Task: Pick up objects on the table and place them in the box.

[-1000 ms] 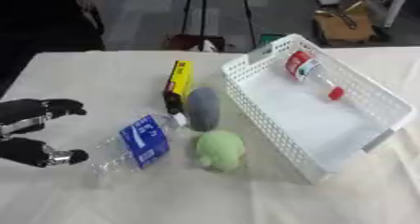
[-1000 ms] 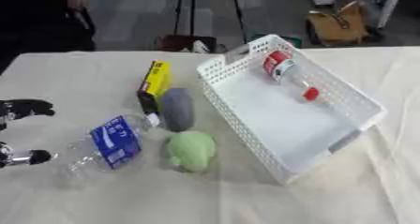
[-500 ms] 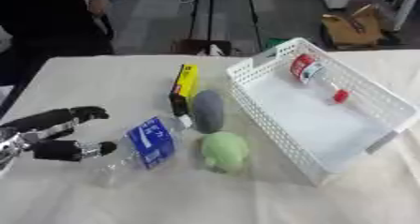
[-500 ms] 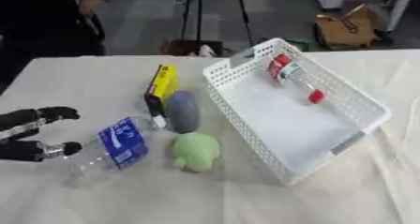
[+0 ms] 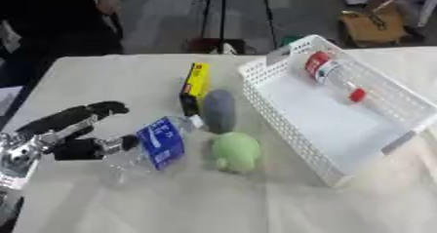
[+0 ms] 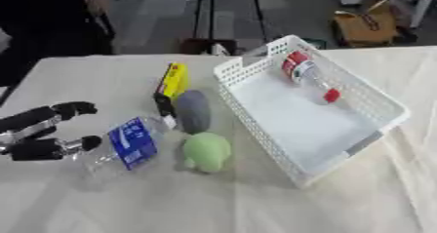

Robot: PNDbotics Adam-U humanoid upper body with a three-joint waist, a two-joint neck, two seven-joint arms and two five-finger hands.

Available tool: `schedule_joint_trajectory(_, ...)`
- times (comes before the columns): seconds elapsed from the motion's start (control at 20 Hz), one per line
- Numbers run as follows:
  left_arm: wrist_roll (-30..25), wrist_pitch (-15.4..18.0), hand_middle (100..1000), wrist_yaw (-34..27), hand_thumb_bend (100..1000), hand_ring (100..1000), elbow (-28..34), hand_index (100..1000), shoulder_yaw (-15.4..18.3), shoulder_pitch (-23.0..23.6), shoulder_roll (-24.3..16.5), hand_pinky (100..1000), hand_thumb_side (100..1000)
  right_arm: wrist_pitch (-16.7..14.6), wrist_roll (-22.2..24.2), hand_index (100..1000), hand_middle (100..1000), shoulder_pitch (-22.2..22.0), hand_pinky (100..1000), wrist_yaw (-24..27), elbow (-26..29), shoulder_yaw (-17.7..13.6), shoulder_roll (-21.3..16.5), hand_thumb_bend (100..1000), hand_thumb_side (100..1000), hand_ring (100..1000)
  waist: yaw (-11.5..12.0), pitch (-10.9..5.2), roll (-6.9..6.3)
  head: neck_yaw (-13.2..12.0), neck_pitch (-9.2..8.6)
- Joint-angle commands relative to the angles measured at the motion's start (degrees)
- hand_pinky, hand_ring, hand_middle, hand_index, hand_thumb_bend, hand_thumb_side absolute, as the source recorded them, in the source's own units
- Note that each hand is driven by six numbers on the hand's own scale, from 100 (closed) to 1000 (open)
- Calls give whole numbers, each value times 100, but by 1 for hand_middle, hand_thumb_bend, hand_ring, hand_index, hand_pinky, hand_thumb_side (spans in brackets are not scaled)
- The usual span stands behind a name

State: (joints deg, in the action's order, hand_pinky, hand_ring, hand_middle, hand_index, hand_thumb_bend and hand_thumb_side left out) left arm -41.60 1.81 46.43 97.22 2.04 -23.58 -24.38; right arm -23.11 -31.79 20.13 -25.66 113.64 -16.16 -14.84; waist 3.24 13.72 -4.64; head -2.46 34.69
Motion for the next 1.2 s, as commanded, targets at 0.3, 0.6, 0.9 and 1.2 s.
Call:
schedule_joint_trajectory(0.3, -47, 53, 993, 1308, 583, 1000, 298, 1000, 195, -79, 286, 956, 942, 9, -17, 762, 542, 64, 681, -16, 95, -6, -120, 100, 863, 612, -24, -44, 56, 51, 66)
schedule_joint_trajectory(0.6, -256, 187, 999, 1774, 612, 1000, 232, 1000, 186, -88, 402, 966, 942, 5, -29, 761, 540, 92, 681, -12, 95, -7, -119, 100, 865, 610, -76, 1, 109, 44, 42)
schedule_joint_trajectory(0.9, -513, 378, 1000, 2007, 647, 1000, 153, 1000, 185, -110, 442, 981, 954, 4, -27, 759, 538, 99, 681, -7, 95, -2, -120, 100, 865, 609, -91, 21, 128, 49, 11)
schedule_joint_trajectory(1.2, -784, 512, 1000, 2144, 668, 1000, 123, 1000, 239, -142, 470, 985, 963, 4, -17, 757, 536, 100, 680, 4, 95, 3, -118, 100, 864, 607, -94, 29, 137, 48, -20)
